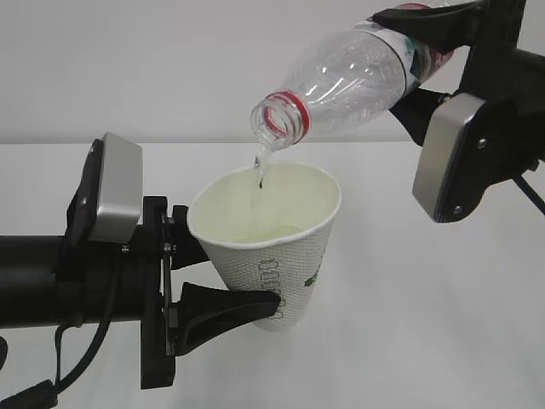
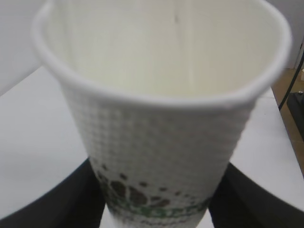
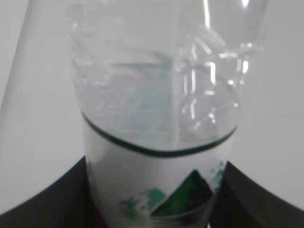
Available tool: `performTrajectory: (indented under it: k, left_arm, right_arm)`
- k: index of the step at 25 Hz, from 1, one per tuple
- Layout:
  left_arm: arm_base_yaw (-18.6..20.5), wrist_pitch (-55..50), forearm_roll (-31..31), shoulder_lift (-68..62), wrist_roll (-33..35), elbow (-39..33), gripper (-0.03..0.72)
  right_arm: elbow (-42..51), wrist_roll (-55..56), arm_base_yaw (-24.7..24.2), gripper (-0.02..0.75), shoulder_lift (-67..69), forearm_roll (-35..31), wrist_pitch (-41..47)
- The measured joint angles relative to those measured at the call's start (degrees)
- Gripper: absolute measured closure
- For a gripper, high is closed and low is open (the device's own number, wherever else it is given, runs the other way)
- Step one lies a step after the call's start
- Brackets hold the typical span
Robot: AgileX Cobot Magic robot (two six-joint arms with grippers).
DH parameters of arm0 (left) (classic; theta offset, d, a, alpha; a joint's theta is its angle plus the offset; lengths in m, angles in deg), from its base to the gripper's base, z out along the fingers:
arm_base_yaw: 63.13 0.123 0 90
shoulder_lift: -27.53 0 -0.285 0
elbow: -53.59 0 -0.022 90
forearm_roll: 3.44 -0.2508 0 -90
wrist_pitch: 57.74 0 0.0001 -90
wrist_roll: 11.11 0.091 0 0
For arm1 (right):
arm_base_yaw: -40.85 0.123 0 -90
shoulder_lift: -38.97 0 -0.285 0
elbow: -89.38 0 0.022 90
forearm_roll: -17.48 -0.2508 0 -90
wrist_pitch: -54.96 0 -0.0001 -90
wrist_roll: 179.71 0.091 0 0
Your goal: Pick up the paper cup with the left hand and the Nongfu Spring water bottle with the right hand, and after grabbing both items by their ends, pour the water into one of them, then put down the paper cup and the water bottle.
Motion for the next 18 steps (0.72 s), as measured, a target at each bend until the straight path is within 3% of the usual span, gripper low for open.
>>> performTrajectory:
  k: [18]
  left_arm:
    - [0.0, 0.5, -2.7, 0.0, -2.3, 0.0, 0.241]
  right_arm:
    - [0.0, 0.0, 0.0, 0.288, 0.0, -0.4, 0.0]
